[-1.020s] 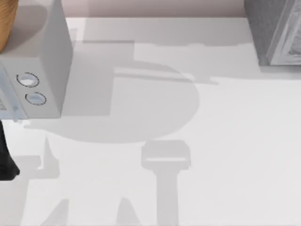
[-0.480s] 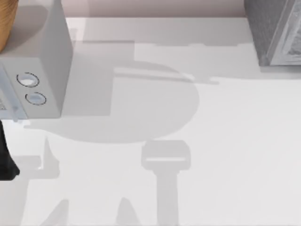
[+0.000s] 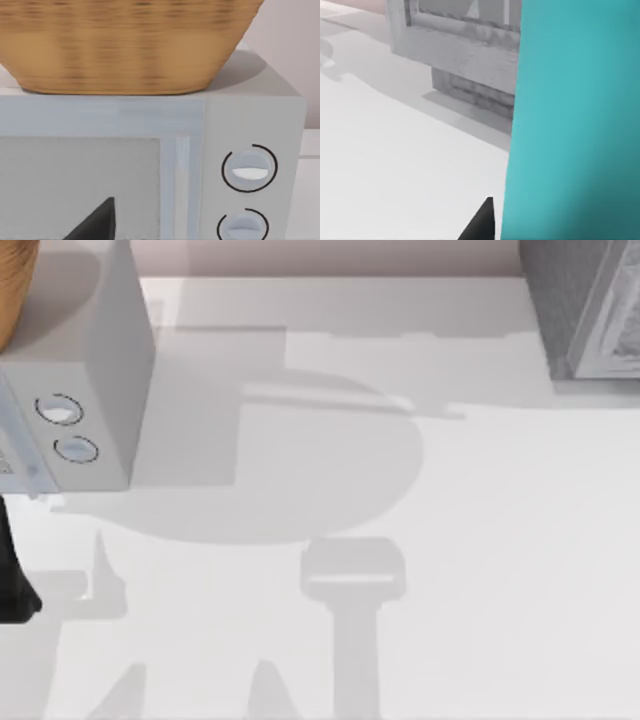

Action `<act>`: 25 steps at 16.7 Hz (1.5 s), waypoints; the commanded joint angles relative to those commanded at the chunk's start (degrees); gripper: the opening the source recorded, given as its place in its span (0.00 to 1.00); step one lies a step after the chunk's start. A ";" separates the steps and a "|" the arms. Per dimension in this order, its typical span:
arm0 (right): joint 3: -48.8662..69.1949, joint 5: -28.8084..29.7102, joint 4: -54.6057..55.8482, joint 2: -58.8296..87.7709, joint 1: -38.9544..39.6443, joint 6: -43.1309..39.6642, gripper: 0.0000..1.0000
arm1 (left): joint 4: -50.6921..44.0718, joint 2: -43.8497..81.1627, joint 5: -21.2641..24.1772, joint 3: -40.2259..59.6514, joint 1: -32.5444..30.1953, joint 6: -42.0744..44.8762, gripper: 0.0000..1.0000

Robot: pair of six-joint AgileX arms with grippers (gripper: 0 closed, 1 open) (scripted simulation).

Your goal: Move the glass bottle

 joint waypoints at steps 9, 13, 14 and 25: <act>-13.00 0.22 43.76 -2.67 3.54 33.79 0.00 | 0.00 0.00 0.00 0.00 0.00 0.00 1.00; -19.24 0.84 64.57 -4.47 5.29 49.67 0.00 | 0.00 0.00 0.00 0.00 0.00 0.00 1.00; -20.60 0.99 69.05 -4.93 5.66 53.15 0.00 | 0.00 0.00 0.00 0.00 0.00 0.00 1.00; -25.86 1.54 85.34 -6.93 6.94 66.84 0.00 | 0.00 0.00 0.00 0.00 0.00 0.00 1.00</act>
